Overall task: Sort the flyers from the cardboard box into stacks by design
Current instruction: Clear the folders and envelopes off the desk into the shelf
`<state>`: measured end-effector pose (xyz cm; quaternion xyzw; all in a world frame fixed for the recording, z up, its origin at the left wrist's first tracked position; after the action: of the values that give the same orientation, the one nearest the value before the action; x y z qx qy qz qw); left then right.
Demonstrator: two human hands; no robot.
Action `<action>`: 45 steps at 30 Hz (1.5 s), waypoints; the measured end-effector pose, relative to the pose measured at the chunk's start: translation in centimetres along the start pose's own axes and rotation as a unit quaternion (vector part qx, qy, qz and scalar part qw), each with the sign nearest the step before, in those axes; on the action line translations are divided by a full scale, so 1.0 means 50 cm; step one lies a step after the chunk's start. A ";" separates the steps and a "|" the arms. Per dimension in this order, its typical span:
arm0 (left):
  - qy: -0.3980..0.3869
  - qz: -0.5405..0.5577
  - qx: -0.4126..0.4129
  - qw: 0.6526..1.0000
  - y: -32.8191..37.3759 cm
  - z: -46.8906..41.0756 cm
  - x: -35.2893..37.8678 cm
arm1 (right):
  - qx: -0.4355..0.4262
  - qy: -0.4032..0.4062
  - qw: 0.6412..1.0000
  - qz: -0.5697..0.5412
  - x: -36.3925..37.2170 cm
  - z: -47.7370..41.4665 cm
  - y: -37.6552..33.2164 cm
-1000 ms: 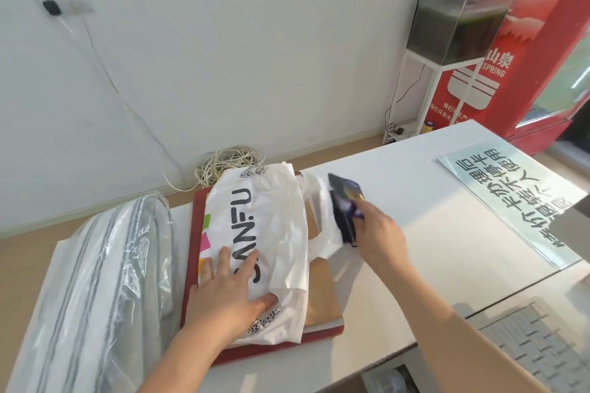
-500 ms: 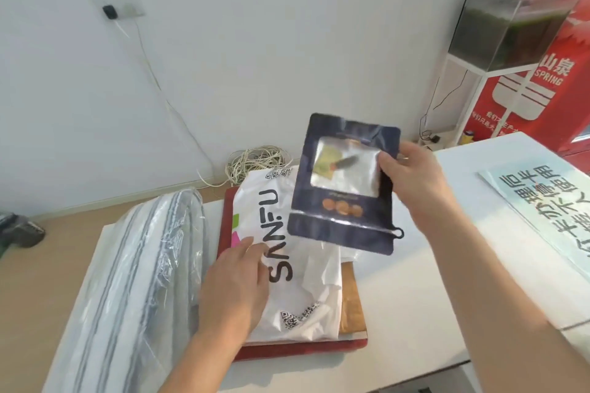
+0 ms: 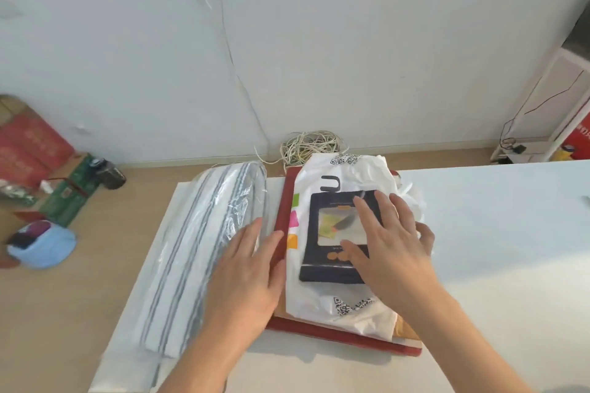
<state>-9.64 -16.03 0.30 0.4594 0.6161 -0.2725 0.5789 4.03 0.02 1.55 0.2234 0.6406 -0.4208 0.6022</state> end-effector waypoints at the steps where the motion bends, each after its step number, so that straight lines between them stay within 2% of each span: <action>1: 0.021 -0.019 -0.011 1.000 -0.029 0.017 -0.014 | -0.027 -0.005 1.000 -0.014 -0.006 0.014 -0.028; 3: -0.025 -0.037 -0.070 0.997 -0.092 0.063 -0.025 | -0.092 -0.015 0.995 -0.041 -0.001 0.037 -0.088; 7: -0.211 0.012 -0.182 0.960 -0.193 0.160 0.013 | -0.192 -0.107 0.971 -0.090 0.071 0.089 -0.227; 10: -0.178 0.045 -0.167 0.969 -0.217 0.182 0.032 | -0.155 -0.202 0.962 -0.097 0.159 0.106 -0.311; 12: -0.152 0.031 -0.161 0.975 -0.245 0.178 0.036 | -0.106 -0.234 0.963 -0.086 0.209 0.106 -0.353; 15: -0.147 -0.010 -0.137 0.980 -0.291 0.155 0.030 | -0.054 -0.212 0.971 -0.093 0.252 0.102 -0.406; 18: -0.185 -0.012 -0.114 0.976 -0.322 0.142 0.018 | -0.039 -0.204 0.973 -0.099 0.251 0.110 -0.436; 19: -0.202 -0.015 -0.102 0.974 -0.327 0.139 0.010 | -0.032 -0.186 0.976 -0.112 0.237 0.116 -0.429; 21: -0.146 -0.050 -0.016 0.988 -0.311 0.130 -0.021 | -0.004 -0.058 0.991 -0.124 0.185 0.131 -0.384; 23: -0.040 -0.005 0.085 0.996 -0.267 0.118 -0.044 | 0.087 0.083 0.986 -0.113 0.121 0.143 -0.300; 24: -0.025 0.051 0.118 0.991 -0.236 0.108 -0.045 | 0.157 0.115 0.975 -0.104 0.093 0.144 -0.241; 26: -0.096 0.184 0.125 0.970 -0.165 0.077 -0.020 | 0.330 0.059 0.935 -0.117 0.056 0.140 -0.121; 28: -0.205 0.247 0.073 0.944 -0.108 0.043 0.029 | 0.414 -0.030 0.894 -0.172 0.045 0.138 -0.040; 30: -0.229 0.290 0.005 0.929 -0.077 0.012 0.074 | 0.401 -0.090 0.888 -0.205 0.058 0.137 -0.012; 34: -0.160 0.285 -0.066 0.943 -0.050 -0.015 0.108 | 0.395 -0.065 0.896 -0.195 0.101 0.116 0.016; 37: -0.153 0.245 -0.064 0.955 -0.048 -0.009 0.109 | 0.372 -0.074 0.913 -0.154 0.131 0.122 0.037; 42: -0.193 0.197 -0.034 0.961 -0.050 0.072 0.085 | 0.385 -0.042 0.901 -0.196 0.140 0.269 0.027; 45: -0.215 0.183 -0.003 0.959 -0.047 0.157 0.063 | 0.393 -0.066 0.870 -0.291 0.159 0.379 0.038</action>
<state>-7.80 -23.06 -4.63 0.4932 0.3835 -0.2520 0.7390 15.20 -16.01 -5.10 0.2171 0.4165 -0.8079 0.3561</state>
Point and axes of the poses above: each hand's wrist, its own z-axis away from the middle knuckle, its own x-axis out of the palm, y = z × x, the point moved 2 cm from there along -z, towards the middle knuckle, and after that the axes turned 8 degrees about x, right-handed, at the moved point
